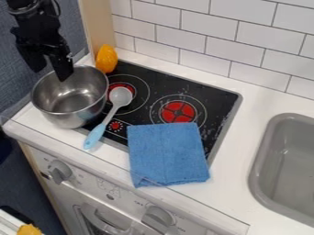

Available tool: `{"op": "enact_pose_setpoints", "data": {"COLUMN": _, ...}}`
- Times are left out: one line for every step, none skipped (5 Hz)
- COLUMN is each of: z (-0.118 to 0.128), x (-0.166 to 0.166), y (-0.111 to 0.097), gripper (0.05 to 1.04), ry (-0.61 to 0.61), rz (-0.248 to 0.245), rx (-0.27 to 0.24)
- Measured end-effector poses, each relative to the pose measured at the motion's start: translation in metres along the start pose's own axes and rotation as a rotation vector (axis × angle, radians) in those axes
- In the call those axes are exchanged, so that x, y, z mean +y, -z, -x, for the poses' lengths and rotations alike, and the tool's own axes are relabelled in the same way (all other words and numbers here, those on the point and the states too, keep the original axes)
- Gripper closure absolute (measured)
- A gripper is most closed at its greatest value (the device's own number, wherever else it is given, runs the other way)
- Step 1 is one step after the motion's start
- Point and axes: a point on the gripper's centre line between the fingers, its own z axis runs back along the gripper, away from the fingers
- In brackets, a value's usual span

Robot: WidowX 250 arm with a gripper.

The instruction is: Move the plastic ladle from the left to its right side

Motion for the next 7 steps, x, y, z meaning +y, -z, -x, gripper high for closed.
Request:
{"op": "enact_pose_setpoints", "data": {"z": 0.004, "x": -0.001, "y": 0.009, "gripper": 0.082, "ry": -0.004, "rz": 0.019, "rx": 0.026}}
{"op": "enact_pose_setpoints", "data": {"z": 0.005, "x": -0.015, "y": 0.011, "gripper": 0.082, "ry": 0.041, "rz": 0.026, "rx": 0.039}}
{"op": "enact_pose_setpoints", "data": {"z": 0.009, "x": -0.035, "y": -0.018, "gripper": 0.082, "ry": 0.096, "rz": -0.014, "rx": -0.020}}
{"op": "enact_pose_setpoints", "data": {"z": 0.029, "x": -0.062, "y": -0.041, "gripper": 0.082, "ry": 0.136, "rz": -0.054, "rx": -0.055}}
{"op": "enact_pose_setpoints", "data": {"z": 0.051, "x": -0.081, "y": -0.026, "gripper": 0.082, "ry": 0.118, "rz": -0.023, "rx": 0.018}}
{"op": "enact_pose_setpoints", "data": {"z": 0.070, "x": -0.091, "y": 0.007, "gripper": 0.082, "ry": 0.043, "rz": -0.024, "rx": 0.093}}
{"op": "enact_pose_setpoints", "data": {"z": 0.074, "x": -0.099, "y": 0.036, "gripper": 0.082, "ry": 0.002, "rz": -0.014, "rx": 0.137}}
